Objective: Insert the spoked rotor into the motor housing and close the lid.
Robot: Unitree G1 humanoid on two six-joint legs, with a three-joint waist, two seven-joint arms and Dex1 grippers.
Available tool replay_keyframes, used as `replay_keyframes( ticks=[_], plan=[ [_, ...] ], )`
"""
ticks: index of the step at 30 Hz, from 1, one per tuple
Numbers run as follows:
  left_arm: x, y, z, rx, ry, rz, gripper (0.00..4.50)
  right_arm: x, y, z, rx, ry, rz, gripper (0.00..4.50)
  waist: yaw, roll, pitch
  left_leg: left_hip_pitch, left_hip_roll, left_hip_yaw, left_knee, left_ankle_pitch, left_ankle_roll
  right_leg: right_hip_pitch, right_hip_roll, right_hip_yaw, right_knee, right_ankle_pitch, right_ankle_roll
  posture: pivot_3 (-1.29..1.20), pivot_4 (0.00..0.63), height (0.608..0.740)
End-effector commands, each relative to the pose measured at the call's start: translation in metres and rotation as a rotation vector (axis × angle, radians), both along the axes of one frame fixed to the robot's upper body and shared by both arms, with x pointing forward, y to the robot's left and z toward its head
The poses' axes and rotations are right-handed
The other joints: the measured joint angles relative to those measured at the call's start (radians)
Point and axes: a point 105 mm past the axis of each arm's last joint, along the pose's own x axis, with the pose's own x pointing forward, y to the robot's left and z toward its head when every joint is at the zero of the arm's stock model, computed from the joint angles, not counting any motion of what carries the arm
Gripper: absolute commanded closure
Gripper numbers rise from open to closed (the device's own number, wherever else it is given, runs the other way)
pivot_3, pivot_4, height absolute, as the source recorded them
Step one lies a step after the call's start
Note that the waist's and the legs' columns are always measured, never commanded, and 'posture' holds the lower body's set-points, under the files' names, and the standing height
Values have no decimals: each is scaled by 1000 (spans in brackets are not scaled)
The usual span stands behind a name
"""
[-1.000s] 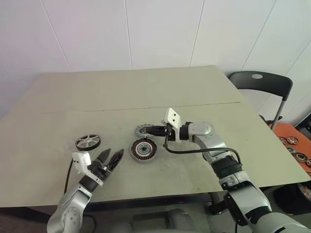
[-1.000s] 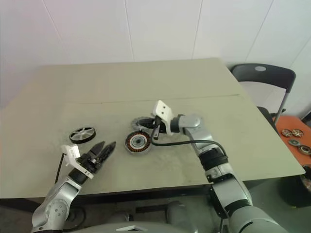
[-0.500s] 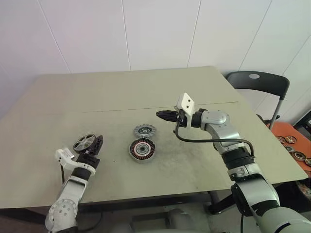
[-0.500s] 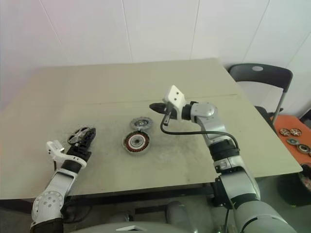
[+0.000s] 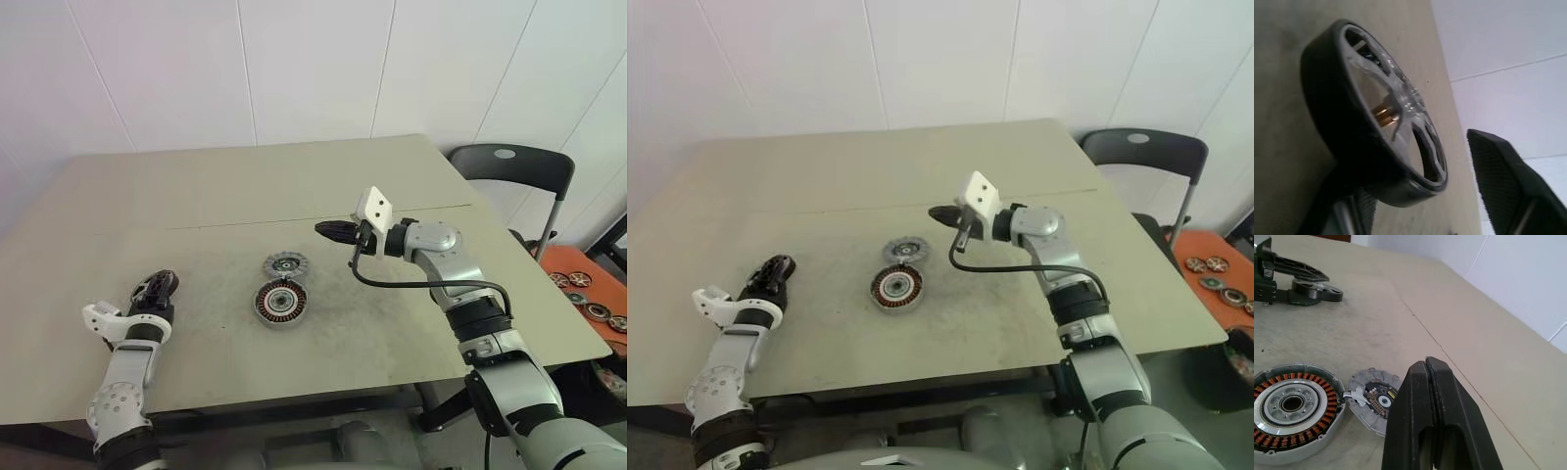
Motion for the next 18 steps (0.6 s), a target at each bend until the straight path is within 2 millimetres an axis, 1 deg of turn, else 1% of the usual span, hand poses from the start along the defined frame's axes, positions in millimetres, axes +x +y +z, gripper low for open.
replay_keyframes(
  ticks=[1, 5, 6, 10, 11, 14, 17, 18],
  plan=[
    [-14, 17, -25, -62, 102, 104, 2593, 2, 3, 16, 12, -65, 1, 4500, -2, 0, 0, 0, 0, 0, 0, 0, 0, 0, 0, 0, 0, 0, 0, 0, 0, 740],
    [-11, 10, -26, -95, 108, 93, 3935, 3, 2, 13, 1, -70, -6, 4500, 7, 4, -2, -1, 0, 0, -1, 0, 0, 0, 0, 0, -2, 0, 0, 0, 0, 740],
    [-8, 7, -23, -93, 91, 73, 4092, 3, 2, 13, 1, -70, -7, 4500, 7, 5, -2, -1, 0, 0, -1, 0, 0, 0, 0, 0, -2, 0, 0, 0, 0, 740],
    [5, -11, 5, -70, -45, -35, 4088, 4, 2, 16, 13, -73, -15, 4500, 5, 4, -2, -1, 0, 0, 0, 0, 0, 0, 0, 0, -2, 0, 0, 0, 0, 740],
    [6, -14, 9, -70, -65, -49, 4088, 4, 2, 16, 14, -74, -17, 4500, 6, 4, -2, -2, 0, 0, 0, 0, 0, 0, 0, 0, -3, 0, 0, 0, 0, 740],
    [12, -31, 29, -73, -173, -164, 4088, 5, -8, 18, 42, -49, -38, 4500, 11, 4, -2, -9, -1, -1, 0, 0, 0, -4, 0, 0, -6, 0, 0, 0, 0, 740],
    [14, -53, 48, -90, -278, -305, 4088, 1, -20, 9, 54, 33, -46, 4500, 22, 3, -2, -19, -3, -5, 1, 0, 0, -8, 0, 0, -9, 1, 1, 0, 0, 740],
    [15, -63, 54, -84, -302, -364, 4088, -3, -25, 2, 42, 69, -47, 4500, 30, 3, -2, -20, -3, -5, 1, 0, 0, -8, 0, 0, -11, 1, 1, 0, 0, 740]
  ],
)
